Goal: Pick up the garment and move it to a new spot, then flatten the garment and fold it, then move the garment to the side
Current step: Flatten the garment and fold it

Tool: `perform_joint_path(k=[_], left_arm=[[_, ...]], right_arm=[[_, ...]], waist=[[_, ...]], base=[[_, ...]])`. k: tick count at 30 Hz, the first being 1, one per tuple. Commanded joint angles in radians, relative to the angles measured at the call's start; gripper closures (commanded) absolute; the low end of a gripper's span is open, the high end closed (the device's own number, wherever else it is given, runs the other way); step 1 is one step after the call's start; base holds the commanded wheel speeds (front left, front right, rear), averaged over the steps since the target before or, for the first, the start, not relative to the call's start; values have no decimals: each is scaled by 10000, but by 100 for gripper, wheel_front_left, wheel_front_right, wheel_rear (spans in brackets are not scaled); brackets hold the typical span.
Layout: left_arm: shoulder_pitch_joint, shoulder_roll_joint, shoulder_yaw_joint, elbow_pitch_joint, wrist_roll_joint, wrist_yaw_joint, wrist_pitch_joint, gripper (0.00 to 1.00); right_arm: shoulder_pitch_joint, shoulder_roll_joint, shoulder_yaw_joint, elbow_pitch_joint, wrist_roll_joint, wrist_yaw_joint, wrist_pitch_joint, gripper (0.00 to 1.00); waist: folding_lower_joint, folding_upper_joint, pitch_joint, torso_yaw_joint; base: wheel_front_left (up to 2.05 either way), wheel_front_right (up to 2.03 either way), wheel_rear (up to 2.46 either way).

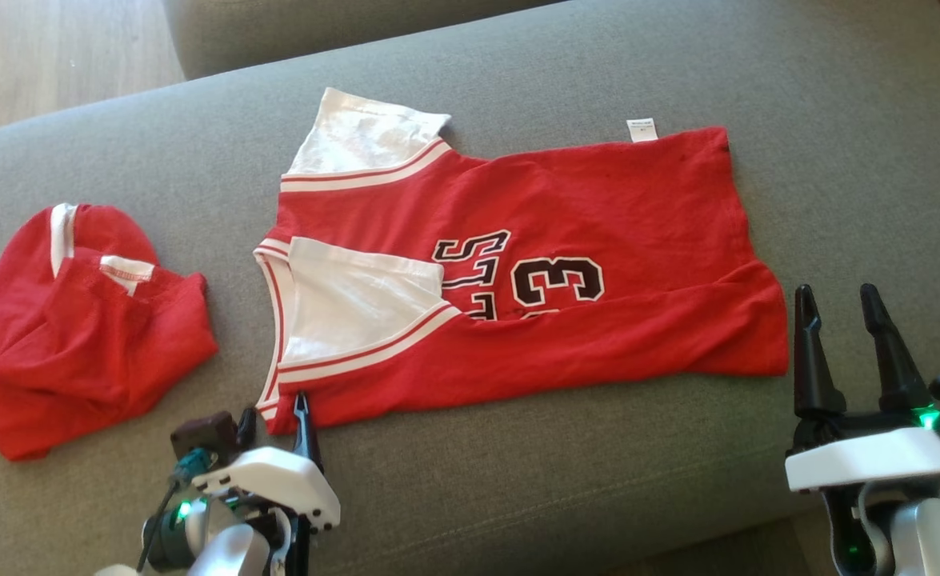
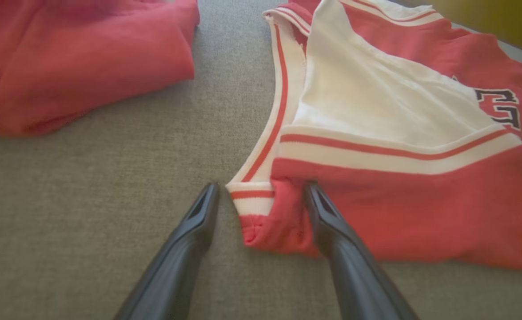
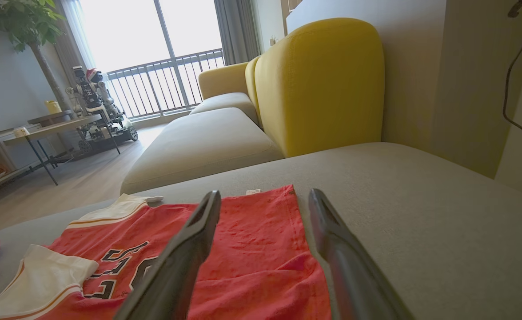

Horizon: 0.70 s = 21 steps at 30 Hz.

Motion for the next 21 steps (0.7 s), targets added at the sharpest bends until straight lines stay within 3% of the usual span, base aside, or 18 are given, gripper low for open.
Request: perform_joint_path(k=[1,3,4,5,6,10,17,21], left_arm=[[-255,34,239,17,-113,66,-26,0],[-348,34,164,228,-195,17,-26,0],[-385,34,90,325,-248,-66,-26,7],[-418,34,-3,413,-305,-175,-26,67],[-457,34,-93,460,-341,-284,-26,100],[-586,34,-290,373,-434,-552,-26,100],[-517,34,20,-895,-86,-466,-26,100],[-309,34,134,-1719,226,-450,-26,100]], right_arm=[[-379,-31,224,-330,-16,-2,-3,0],[-330,-31,249,-234,-8,-2,137,0],[-308,-31,260,-160,27,-2,232,0],[-295,-31,267,-79,81,-2,321,0],[-295,-30,247,3,146,-2,372,0],[-379,-30,-86,635,1023,-2,395,0],[-929,-30,-394,3004,2956,-2,273,0],[-1449,-30,-397,4349,3117,-2,103,0]], waist=[[0,0,17,-24],[0,0,45,-60],[0,0,57,-71],[0,0,68,-74],[0,0,80,-70],[0,0,152,58],[0,0,199,519],[0,0,238,762]], base=[[0,0,0],[0,0,0],[0,0,0],[0,0,0],[0,0,0],[0,0,0],[0,0,0],[0,0,0]])
